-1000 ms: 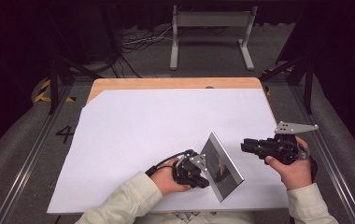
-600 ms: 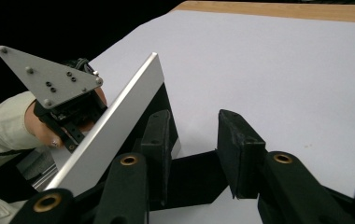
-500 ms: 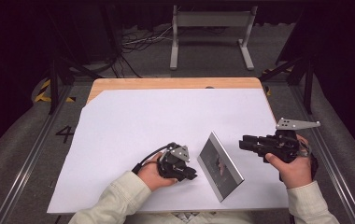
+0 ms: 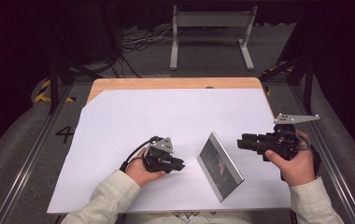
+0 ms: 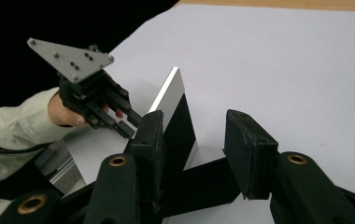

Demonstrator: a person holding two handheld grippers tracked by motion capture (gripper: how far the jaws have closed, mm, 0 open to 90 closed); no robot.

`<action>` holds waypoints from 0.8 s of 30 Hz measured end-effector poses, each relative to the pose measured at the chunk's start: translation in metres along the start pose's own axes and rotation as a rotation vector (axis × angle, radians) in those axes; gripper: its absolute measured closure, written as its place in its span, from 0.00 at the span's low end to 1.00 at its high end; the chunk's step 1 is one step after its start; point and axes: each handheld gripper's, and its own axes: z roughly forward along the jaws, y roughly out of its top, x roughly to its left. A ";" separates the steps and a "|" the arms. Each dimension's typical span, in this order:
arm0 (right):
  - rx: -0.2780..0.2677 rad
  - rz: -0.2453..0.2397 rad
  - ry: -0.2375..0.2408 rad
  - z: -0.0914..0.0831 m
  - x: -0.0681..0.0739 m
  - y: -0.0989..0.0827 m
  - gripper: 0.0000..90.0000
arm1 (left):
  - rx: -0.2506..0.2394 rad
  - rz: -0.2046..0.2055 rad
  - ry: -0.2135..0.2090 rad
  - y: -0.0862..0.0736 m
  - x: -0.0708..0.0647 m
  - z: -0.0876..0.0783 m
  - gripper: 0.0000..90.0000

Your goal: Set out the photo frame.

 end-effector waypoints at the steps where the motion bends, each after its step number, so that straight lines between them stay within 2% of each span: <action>1: 0.008 -0.004 -0.004 0.000 0.001 0.001 0.65 | -0.001 -0.007 0.008 -0.001 0.001 -0.002 0.86; 6: 0.016 -0.040 -0.015 0.000 0.006 0.007 0.67 | -0.021 -0.028 0.032 -0.008 0.008 -0.008 0.85; 7: 0.033 -0.031 -0.014 0.000 0.008 0.009 0.68 | -0.025 -0.036 0.033 -0.009 0.010 -0.009 0.85; 11: 0.044 -0.043 -0.023 0.000 0.016 0.014 0.68 | -0.042 -0.042 0.048 -0.011 0.014 -0.011 0.85; 13: 0.053 -0.045 -0.042 0.001 0.021 0.017 0.68 | -0.058 -0.053 0.051 -0.012 0.015 -0.013 0.84; 18: 0.098 -0.029 -0.043 0.005 0.032 0.023 0.67 | -0.083 -0.060 0.067 -0.014 0.019 -0.018 0.81; 24: 0.160 -0.039 -0.066 0.009 0.043 0.028 0.64 | -0.110 -0.081 0.102 -0.019 0.023 -0.026 0.79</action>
